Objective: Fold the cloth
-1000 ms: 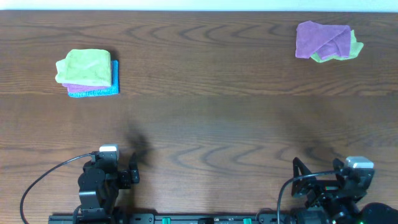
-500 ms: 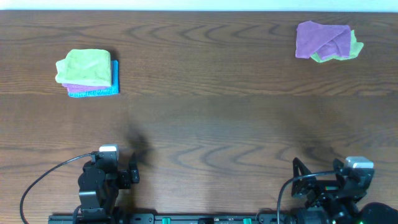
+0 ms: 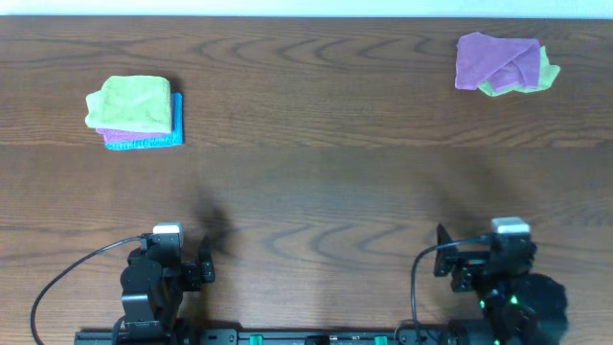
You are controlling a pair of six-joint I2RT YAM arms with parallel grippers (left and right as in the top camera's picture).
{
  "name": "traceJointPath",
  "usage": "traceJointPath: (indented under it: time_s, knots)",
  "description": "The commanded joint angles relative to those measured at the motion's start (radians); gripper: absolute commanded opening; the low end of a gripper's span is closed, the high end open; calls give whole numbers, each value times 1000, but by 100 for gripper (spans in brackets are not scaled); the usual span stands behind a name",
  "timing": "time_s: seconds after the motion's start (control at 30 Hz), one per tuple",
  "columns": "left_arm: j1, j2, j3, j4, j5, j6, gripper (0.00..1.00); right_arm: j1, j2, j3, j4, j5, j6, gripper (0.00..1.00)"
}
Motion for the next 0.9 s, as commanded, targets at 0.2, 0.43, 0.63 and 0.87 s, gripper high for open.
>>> traceJointPath:
  time_s: [0.2, 0.43, 0.63, 0.87]
  knots:
    - [-3, -7, -9, -29, -15, -11, 95, -8, -117, -196, 25, -32, -141, 99]
    - [-3, -7, -9, -29, -15, -11, 95, -7, -117, -278, 30, -74, -204, 99]
    - [-3, -7, -9, -29, -15, -11, 95, -7, -117, -313, 46, -12, -171, 99]
    - [-3, -7, -9, -29, -15, -11, 95, -7, -117, -313, 44, 63, -65, 99]
